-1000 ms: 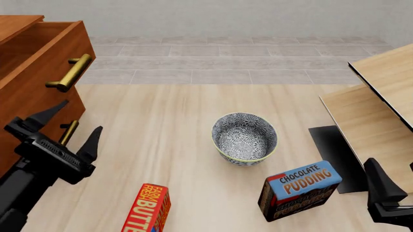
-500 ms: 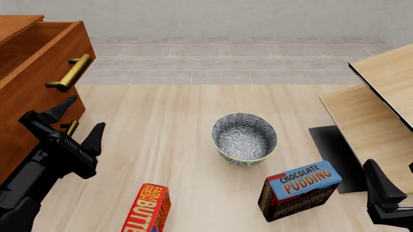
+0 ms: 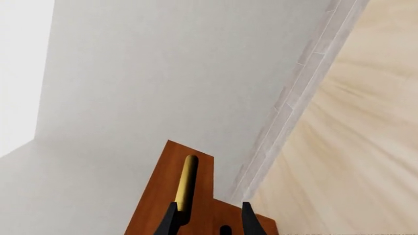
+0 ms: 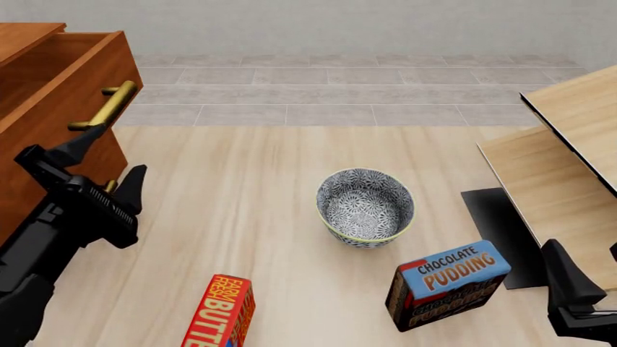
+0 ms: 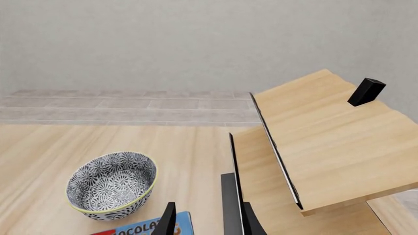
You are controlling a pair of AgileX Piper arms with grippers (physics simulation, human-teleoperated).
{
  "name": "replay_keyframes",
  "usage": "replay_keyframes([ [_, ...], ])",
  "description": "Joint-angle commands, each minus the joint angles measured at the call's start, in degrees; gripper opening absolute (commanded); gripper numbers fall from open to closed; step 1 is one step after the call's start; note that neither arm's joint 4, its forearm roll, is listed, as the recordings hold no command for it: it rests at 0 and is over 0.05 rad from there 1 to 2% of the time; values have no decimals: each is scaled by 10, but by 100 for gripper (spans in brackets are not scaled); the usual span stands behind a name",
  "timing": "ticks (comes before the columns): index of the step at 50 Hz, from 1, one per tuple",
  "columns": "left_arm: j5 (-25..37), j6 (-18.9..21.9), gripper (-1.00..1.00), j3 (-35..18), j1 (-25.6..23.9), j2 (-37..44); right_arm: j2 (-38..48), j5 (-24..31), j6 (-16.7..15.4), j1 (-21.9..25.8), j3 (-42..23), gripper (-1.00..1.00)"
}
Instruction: Close the top drawer of the cabinet.
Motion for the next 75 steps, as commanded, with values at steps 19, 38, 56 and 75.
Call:
replay_keyframes([
  [19, -55, 28, 100, -24, 57, 85, 9, -7, -1, 1, 0, 100],
  [38, -39, 27, 100, -28, 102, 62, 19, -16, -2, 3, 0, 100],
  [56, 10, 13, 100, -53, 137, 22, 26, -25, -3, 5, 0, 100],
  [75, 44, -4, 100, -77, 183, 2, 15, -15, -4, 7, 0, 100],
])
